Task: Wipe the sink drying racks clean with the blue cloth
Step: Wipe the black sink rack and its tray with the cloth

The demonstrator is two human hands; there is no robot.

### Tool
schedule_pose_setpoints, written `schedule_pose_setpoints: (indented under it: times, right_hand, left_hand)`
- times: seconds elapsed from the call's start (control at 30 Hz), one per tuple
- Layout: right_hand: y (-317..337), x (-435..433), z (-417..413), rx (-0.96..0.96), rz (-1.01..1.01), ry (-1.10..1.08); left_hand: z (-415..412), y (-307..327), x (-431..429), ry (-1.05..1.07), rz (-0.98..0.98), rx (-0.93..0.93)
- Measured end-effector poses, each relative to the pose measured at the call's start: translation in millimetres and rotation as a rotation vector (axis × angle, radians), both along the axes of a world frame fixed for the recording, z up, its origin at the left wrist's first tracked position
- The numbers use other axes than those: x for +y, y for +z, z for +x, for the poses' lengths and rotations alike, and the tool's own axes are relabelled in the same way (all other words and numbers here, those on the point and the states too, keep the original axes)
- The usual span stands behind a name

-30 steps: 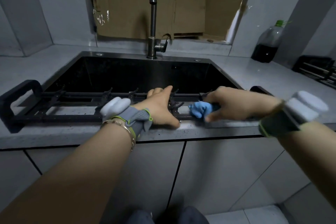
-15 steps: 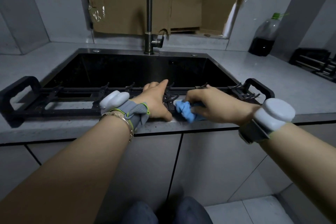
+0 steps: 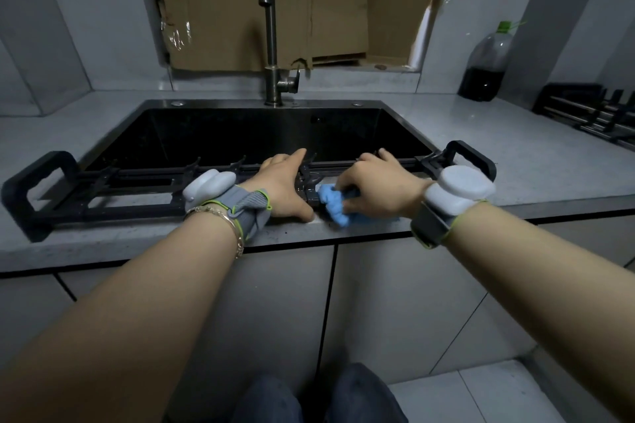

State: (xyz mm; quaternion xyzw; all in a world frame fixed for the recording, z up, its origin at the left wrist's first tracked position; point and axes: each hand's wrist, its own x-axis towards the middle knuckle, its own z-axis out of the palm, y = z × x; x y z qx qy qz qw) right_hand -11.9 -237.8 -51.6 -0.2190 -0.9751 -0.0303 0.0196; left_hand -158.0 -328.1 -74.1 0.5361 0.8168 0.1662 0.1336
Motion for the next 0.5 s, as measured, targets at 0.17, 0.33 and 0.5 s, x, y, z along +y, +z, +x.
schedule_pose_setpoints:
  times: [0.17, 0.33, 0.5]
  right_hand:
    - [1.1, 8.7, 16.1, -0.001, -0.023, -0.072]
    - [-7.4, -2.1, 4.6, 0.077, -0.006, -0.112]
    - [-19.5, -17.2, -13.9, 0.149, -0.020, -0.025]
  left_hand:
    - [-0.9, 0.8, -1.7, -0.009, -0.003, -0.004]
    - [3.0, -1.8, 2.3, 0.014, 0.001, 0.021]
    - [2.6, -2.2, 3.3, 0.016, -0.016, 0.027]
